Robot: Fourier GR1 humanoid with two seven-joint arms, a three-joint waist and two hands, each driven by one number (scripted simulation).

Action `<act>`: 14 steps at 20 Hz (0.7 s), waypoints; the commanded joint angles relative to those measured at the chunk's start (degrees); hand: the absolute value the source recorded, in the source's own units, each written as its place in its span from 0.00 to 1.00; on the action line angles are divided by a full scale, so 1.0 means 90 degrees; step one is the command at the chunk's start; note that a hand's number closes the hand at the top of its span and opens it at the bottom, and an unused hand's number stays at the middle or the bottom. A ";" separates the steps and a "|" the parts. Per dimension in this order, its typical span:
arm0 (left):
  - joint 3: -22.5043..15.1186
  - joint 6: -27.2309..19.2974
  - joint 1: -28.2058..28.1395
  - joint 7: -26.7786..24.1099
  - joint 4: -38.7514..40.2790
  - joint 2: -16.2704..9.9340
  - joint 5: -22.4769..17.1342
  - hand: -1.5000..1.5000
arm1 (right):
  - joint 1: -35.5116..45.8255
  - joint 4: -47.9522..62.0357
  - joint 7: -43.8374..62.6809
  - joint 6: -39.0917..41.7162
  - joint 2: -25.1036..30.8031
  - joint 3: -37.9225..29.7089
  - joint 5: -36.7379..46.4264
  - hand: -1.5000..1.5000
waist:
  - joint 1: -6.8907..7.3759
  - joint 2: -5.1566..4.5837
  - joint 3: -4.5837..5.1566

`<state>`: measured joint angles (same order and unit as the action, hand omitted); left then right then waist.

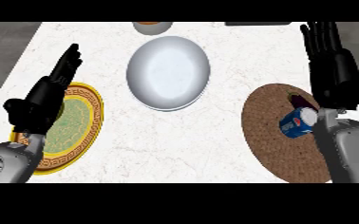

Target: Pick the can from the placemat and place it in the bowl

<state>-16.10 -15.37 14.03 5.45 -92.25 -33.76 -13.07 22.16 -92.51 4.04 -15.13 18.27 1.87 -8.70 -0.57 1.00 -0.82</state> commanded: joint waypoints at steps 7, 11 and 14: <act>0.0879 -0.0411 -0.0016 -0.0320 0.0229 0.0341 -0.0494 0.50 | 0.0324 -0.1230 -0.0566 0.2761 0.1199 0.1789 0.0645 0.00 | 0.0095 0.0094 0.0204; 0.1656 -0.0074 -0.0496 -0.0943 0.0380 0.0311 -0.1034 0.50 | -0.2480 -0.2050 -0.2566 0.2458 0.0684 0.1711 0.0467 0.00 | -0.0139 -0.0059 0.0086; 0.1837 0.0223 -0.0340 -0.1227 0.0848 0.0313 -0.1080 0.50 | -0.3227 -0.2338 -0.3495 0.3068 0.1441 0.1269 0.0479 0.00 | -0.0150 -0.0089 0.0088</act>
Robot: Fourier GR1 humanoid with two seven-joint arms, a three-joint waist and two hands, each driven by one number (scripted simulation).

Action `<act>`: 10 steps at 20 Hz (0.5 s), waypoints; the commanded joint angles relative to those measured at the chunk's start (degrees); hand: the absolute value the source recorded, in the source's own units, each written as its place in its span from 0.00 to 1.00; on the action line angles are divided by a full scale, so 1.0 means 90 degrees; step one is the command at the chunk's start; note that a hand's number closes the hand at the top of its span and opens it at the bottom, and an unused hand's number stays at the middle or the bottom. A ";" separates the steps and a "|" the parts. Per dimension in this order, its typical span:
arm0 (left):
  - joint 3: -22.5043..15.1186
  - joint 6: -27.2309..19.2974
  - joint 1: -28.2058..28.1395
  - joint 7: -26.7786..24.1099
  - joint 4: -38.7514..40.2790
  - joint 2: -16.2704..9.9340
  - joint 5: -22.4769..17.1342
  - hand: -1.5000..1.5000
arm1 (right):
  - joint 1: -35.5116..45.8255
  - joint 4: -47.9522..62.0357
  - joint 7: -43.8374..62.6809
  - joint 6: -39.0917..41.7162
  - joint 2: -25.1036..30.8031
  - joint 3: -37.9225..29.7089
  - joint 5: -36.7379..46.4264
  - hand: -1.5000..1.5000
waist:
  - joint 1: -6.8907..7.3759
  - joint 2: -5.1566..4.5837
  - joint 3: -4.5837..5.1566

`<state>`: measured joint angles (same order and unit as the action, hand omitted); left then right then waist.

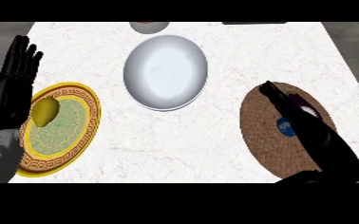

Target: Pick the can from the placemat and place it in the bowl

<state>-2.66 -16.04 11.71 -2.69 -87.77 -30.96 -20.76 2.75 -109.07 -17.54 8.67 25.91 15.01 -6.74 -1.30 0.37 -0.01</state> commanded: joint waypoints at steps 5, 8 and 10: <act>0.0467 0.0388 -0.0062 -0.0245 0.0245 -0.0013 -0.0282 0.50 | -0.1284 -0.0832 -0.1186 0.0707 0.1766 -0.1570 0.0466 0.00 | -0.0068 -0.0008 0.0005; 0.0492 0.0340 0.0010 -0.0040 0.0173 -0.0017 -0.0281 0.50 | -0.1602 -0.1176 -0.0729 0.0882 0.2304 -0.2346 0.0329 0.00 | -0.0078 0.0000 0.0006; 0.0278 0.0239 -0.0011 -0.0140 0.0135 0.0176 -0.0068 0.50 | -0.1291 -0.1327 0.0106 0.0975 0.2564 -0.2675 0.0166 0.00 | 0.0004 -0.0018 0.0012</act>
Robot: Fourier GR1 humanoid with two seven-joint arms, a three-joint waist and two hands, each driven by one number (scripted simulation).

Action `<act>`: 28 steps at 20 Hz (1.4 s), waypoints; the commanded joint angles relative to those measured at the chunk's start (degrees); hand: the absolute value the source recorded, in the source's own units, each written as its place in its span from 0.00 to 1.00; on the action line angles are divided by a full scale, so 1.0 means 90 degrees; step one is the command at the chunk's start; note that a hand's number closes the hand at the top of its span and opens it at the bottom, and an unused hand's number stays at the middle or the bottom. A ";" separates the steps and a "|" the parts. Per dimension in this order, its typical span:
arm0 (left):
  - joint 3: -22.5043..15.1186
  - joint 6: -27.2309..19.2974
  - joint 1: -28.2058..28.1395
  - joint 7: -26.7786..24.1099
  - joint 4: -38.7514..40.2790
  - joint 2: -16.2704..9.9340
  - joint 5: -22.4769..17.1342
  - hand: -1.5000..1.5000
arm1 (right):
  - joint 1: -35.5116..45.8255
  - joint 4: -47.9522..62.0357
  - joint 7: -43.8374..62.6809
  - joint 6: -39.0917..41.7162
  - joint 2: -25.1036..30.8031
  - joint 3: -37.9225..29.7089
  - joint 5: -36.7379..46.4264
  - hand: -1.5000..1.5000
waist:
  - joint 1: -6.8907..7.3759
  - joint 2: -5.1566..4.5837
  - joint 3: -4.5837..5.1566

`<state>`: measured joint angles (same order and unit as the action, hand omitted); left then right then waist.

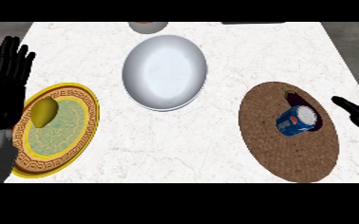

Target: Pick the can from the placemat and place it in the bowl

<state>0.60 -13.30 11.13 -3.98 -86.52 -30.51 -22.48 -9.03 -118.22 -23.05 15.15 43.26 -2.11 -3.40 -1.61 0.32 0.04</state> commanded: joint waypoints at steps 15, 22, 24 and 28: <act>0.0041 0.0196 0.0147 -0.0006 0.0129 0.0333 0.0239 0.50 | -0.0407 0.0326 0.0228 0.2730 0.2580 -0.1673 0.1382 0.00 | 0.0132 -0.0029 -0.0006; 0.0419 0.0609 0.0200 -0.0081 0.0383 0.0289 0.0350 0.50 | 0.0149 0.0362 0.0687 0.2600 0.1519 -0.0680 0.2533 0.00 | 0.0192 -0.0037 -0.0004; 0.0230 0.0343 0.0460 0.0123 0.0363 0.0507 0.0635 0.50 | 0.0227 0.0734 0.0238 0.2807 0.1568 -0.0830 0.2770 0.00 | 0.0168 -0.0039 -0.0006; 0.0365 0.0447 0.0144 0.0170 0.0041 0.0555 0.0616 0.50 | 0.0972 0.1633 0.0041 0.2582 0.1192 -0.0123 0.3467 0.00 | 0.0237 -0.0046 -0.0007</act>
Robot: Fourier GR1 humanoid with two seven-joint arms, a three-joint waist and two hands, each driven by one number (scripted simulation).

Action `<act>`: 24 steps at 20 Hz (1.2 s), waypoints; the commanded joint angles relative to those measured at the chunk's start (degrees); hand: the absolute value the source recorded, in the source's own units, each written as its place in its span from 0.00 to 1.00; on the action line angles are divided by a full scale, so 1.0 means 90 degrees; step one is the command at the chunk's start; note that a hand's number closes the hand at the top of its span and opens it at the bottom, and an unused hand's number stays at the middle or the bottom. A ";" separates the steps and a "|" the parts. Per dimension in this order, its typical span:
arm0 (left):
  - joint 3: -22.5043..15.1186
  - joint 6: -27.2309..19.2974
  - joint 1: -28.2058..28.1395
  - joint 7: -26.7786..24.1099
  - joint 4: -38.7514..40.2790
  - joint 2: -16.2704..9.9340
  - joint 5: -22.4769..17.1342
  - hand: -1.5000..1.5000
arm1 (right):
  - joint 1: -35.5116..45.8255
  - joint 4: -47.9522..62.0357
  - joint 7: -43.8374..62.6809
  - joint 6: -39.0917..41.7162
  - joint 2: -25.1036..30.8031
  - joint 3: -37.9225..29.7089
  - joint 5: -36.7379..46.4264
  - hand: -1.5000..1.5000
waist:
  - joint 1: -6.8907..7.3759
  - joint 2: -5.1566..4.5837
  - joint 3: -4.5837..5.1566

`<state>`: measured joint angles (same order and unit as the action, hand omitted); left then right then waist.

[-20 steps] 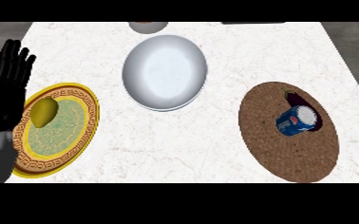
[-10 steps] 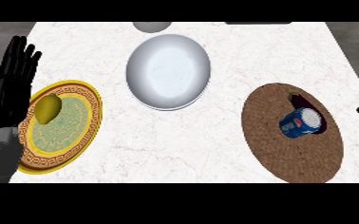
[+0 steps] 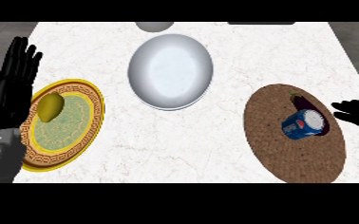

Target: Pick the can from the placemat and place it in the bowl

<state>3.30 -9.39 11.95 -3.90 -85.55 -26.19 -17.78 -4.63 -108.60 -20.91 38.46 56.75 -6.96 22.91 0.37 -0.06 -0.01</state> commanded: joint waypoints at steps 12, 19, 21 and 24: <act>0.0281 0.0248 0.0088 0.0367 -0.0316 0.0269 0.0381 0.50 | 0.0775 0.1829 -0.0742 -0.0622 -0.1327 0.0834 0.1958 0.00 | -0.0015 0.0006 -0.0002; 0.0513 0.0561 0.0069 0.0005 0.0141 0.0404 0.0437 0.50 | 0.1885 0.2803 -0.1177 -0.0447 -0.1605 0.1119 0.2249 0.00 | 0.0015 -0.0005 0.0001; 0.0767 0.0734 0.0589 0.0060 0.0668 0.0223 0.0351 0.50 | 0.1529 0.2833 -0.1562 -0.0885 -0.1648 0.1021 0.2355 0.00 | -0.0043 -0.0006 0.0001; 0.0518 0.0474 0.0310 0.0326 0.0057 0.0509 0.0637 0.50 | 0.1324 0.2732 -0.1440 -0.0960 -0.1853 0.1203 0.2683 0.00 | -0.0036 0.0005 0.0000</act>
<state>8.42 -4.71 13.69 -1.99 -84.79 -22.80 -13.48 7.02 -86.10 -31.64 30.19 41.91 2.40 43.95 0.11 -0.02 0.00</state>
